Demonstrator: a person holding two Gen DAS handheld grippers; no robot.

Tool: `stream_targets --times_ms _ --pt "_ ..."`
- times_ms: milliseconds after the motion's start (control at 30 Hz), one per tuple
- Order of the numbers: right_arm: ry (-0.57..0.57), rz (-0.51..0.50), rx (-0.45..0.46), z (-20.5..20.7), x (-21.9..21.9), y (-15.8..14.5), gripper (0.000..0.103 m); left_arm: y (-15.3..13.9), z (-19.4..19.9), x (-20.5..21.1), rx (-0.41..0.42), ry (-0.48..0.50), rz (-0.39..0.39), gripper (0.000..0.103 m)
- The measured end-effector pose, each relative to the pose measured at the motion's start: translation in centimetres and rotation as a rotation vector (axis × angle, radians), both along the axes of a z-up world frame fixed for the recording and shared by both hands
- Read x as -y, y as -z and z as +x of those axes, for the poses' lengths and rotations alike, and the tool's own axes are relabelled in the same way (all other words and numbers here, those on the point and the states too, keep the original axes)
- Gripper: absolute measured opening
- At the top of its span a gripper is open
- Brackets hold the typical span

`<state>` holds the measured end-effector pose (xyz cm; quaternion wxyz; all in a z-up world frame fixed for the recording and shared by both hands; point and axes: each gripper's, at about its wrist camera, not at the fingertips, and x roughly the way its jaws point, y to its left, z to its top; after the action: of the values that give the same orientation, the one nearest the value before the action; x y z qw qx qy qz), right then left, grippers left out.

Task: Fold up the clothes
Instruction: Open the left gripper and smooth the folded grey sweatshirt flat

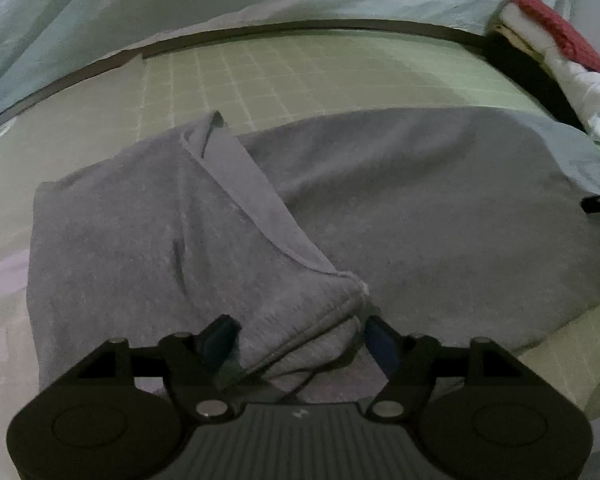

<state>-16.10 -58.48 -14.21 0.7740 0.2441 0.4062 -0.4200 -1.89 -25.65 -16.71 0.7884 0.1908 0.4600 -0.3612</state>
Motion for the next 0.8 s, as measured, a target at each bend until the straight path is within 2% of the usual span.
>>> stream_targets --times_ms 67,100,167,367,533,667,800 --pt "-0.020 0.002 -0.001 -0.2 0.0 0.1 0.098 -0.2 -0.4 -0.2 0.002 0.002 0.008 0.026" --pt "-0.027 0.004 0.000 -0.3 0.0 0.2 0.098 -0.3 -0.6 -0.4 0.003 0.003 0.011 0.015" --pt "-0.034 0.013 0.005 -0.6 0.0 0.3 0.098 -0.5 -1.0 -0.6 0.005 0.005 0.019 0.008" --pt "-0.017 0.041 0.022 -2.1 0.3 0.5 0.098 -1.2 -2.2 -1.3 0.011 0.010 0.042 0.010" --pt "0.009 0.036 0.040 -3.3 0.2 0.7 0.099 -1.3 -3.2 -1.7 0.016 0.016 0.068 0.030" --pt "0.042 0.035 0.053 -4.0 0.2 0.5 0.099 -2.7 -3.3 -1.9 0.027 0.015 0.000 0.051" --pt "0.068 0.040 0.050 -4.4 0.2 0.6 0.099 -4.4 -1.4 -2.6 0.046 -0.051 -0.070 0.054"
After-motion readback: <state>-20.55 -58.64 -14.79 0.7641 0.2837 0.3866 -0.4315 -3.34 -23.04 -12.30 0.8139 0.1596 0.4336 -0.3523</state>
